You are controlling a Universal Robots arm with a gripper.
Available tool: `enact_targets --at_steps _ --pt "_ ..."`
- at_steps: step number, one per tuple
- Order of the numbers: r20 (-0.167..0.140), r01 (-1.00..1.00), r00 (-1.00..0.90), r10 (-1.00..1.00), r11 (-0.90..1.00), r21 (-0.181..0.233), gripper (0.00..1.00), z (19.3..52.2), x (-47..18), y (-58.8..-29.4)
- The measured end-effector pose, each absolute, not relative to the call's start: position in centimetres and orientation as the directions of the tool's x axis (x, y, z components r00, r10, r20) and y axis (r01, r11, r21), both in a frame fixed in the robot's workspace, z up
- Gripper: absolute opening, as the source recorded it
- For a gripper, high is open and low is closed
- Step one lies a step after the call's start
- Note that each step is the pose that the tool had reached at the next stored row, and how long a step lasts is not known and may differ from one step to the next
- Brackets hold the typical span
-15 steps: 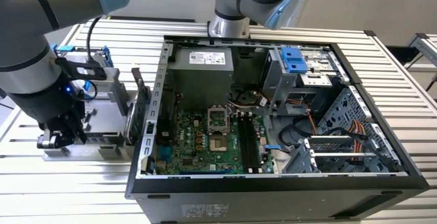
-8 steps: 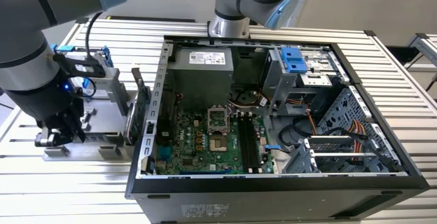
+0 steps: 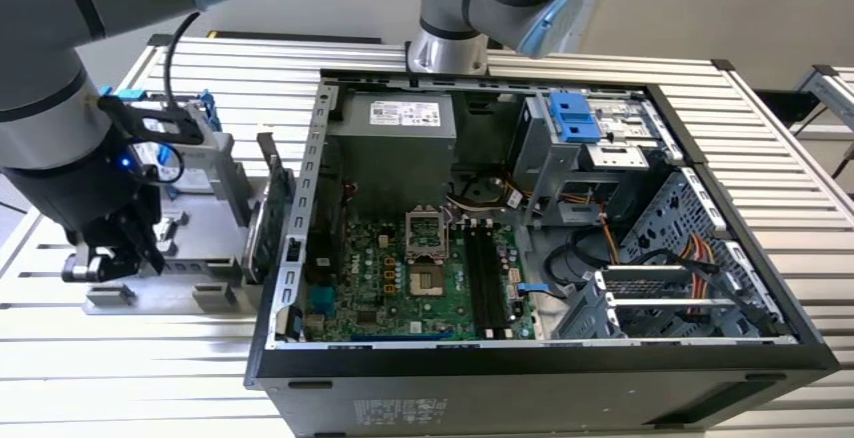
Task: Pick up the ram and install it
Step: 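Pick up the ram and move it above insertion slot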
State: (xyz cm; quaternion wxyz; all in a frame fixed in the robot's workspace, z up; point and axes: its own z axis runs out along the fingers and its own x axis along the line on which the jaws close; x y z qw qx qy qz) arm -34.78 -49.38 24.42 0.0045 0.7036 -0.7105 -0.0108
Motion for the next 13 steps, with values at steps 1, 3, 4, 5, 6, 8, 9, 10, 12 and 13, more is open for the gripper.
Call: enact_targets --at_steps 1,3,4,5,6,8,9,10,12,13 --pt "-0.009 -1.0 -0.01 -1.0 0.01 0.022 0.0 24.5 -34.8 -49.4" --pt "-0.009 -1.0 -0.01 -1.0 0.01 0.022 0.0 24.7 -34.8 -49.4" --pt "-0.009 -1.0 -0.01 -1.0 0.01 0.022 0.0 24.8 -34.8 -49.4" --pt "-0.009 -1.0 -0.01 -1.0 0.01 0.022 0.0 24.9 -34.8 -49.4" --pt "-0.009 -1.0 -0.01 -1.0 0.01 0.022 0.0 25.0 -34.8 -49.4" --pt "-0.009 -1.0 -0.01 -1.0 0.01 0.022 0.0 25.3 -34.8 -49.4" --pt "-0.009 -1.0 -0.01 -1.0 0.01 0.022 0.0 25.4 -34.8 -49.4" --pt "-0.009 -1.0 -0.01 -1.0 0.01 0.022 0.0 25.5 -34.8 -49.4" --pt "-0.009 -1.0 -0.01 -1.0 0.01 0.022 0.0 25.7 -34.8 -49.4" --pt "-0.009 -1.0 -0.01 -1.0 0.01 0.022 0.0 25.8 -34.8 -49.4"
